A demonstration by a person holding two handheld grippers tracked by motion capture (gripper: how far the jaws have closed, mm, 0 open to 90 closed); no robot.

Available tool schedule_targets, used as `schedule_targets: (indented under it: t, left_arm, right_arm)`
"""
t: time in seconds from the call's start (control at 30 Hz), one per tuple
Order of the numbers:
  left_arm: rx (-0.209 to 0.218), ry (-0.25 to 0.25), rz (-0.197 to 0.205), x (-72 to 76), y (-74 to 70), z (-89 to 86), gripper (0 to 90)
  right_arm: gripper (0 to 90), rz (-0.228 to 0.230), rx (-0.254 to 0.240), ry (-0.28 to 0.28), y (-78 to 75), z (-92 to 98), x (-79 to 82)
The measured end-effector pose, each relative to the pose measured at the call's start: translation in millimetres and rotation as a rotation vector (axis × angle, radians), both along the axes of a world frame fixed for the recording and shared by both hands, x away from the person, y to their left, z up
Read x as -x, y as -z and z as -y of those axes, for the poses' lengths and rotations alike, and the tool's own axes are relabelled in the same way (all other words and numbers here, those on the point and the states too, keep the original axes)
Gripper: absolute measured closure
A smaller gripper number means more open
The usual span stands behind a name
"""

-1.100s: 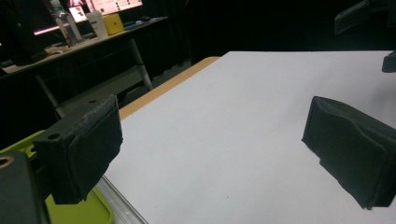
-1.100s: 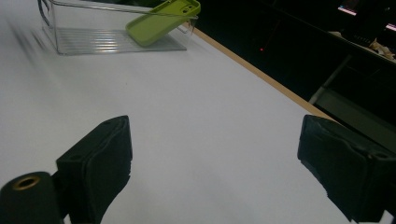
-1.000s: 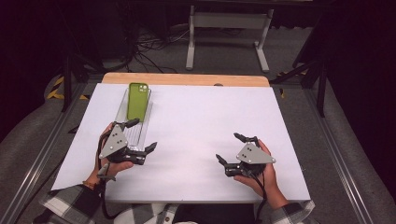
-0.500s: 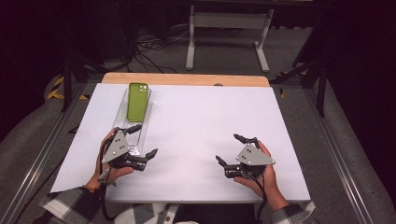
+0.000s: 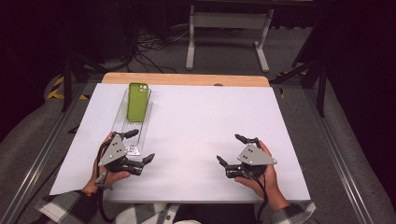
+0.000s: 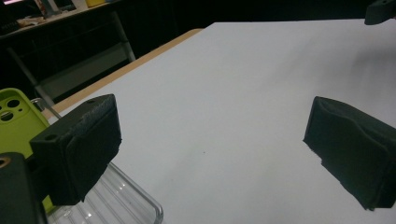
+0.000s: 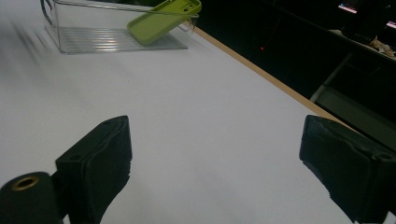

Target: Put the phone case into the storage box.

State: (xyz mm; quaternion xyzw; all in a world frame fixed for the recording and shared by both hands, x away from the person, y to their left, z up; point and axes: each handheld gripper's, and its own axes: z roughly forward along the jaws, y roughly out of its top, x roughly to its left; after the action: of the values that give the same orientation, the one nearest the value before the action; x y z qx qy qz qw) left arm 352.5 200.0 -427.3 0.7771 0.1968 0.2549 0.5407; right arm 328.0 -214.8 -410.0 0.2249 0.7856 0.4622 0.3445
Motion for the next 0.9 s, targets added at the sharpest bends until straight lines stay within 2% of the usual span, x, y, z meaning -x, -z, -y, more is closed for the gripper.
schedule_targets:
  t: [0.2,0.3,0.6,0.9]
  left_arm:
    - [-0.002,-0.013,-0.002,2.8,2.4,-5.1,4.4]
    - [-0.02,-0.022,-0.007,4.4,4.9,-8.5,4.0]
    - [0.01,-0.052,-0.044,9.3,8.3,-20.3,2.8]
    - [0.004,-0.081,-0.055,12.4,12.7,-32.7,2.8]
  right_arm:
    - [8.6,-0.008,0.002,-0.001,1.5,-0.8,-0.2]
    - [8.2,-0.01,0.01,-0.001,2.4,-1.6,-0.2]
    - [7.8,-0.007,0.019,0.001,4.0,-2.1,1.6]
    - [7.9,-0.007,0.026,0.0,5.7,-1.7,2.1]
